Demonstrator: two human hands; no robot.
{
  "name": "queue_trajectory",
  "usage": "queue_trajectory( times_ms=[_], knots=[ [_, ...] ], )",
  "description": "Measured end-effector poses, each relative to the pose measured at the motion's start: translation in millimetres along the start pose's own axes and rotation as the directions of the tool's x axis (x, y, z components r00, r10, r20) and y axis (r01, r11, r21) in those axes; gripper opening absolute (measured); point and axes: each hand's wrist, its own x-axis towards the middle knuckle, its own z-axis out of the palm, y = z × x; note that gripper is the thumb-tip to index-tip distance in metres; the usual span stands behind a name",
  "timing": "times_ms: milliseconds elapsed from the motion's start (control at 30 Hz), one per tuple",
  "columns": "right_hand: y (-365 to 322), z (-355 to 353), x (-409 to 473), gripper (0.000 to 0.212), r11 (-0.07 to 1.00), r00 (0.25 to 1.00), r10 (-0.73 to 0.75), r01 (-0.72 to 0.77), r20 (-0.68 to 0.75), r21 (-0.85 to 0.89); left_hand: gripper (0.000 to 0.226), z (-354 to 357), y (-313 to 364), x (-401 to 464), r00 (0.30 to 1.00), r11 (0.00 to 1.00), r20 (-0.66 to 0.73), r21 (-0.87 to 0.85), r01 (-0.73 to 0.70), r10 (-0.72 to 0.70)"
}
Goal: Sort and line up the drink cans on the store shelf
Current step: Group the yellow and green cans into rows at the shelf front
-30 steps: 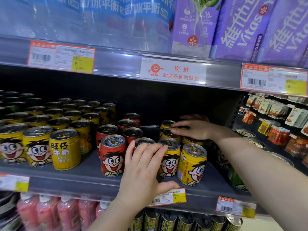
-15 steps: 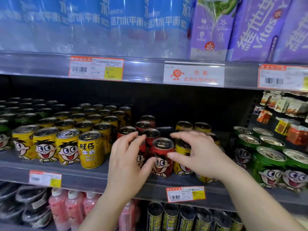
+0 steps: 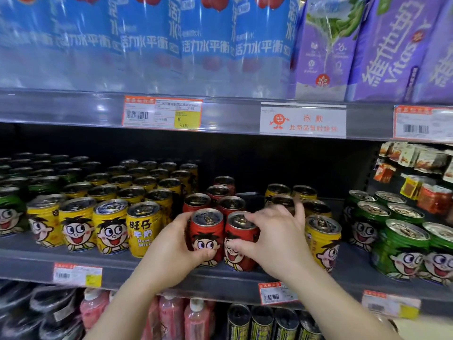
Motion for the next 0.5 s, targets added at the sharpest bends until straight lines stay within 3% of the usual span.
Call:
queue_trajectory(
  times_ms=[100,233,400,500],
  knots=[
    [-1.8,13.4,-4.3,0.07,0.999,0.994,0.02,-0.024,-0.104,-0.031,0.072,-1.2,-1.4,0.1,0.999,0.999,0.03,-0.024,-0.033,0.034],
    [-5.1,19.5,-7.9,0.068,0.996,0.991,0.061,-0.067,-0.116,-0.053,0.072,-0.7,-4.9,3.2,0.999,0.999,0.048,-0.034,-0.019,0.02],
    [-3.8,22.5,-14.1,0.066,0.999,0.992,0.051,-0.051,-0.115,-0.002,0.127,1.9,-4.8,3.9,1.0,0.996,-0.025,0.085,0.018,-0.016],
    [-4.0,24.0,-20.1,0.066,0.998,0.986,0.05,-0.042,-0.158,0.051,0.145,1.1,4.3,5.9,0.998,0.998,0.017,-0.018,0.068,-0.068]
  ],
)
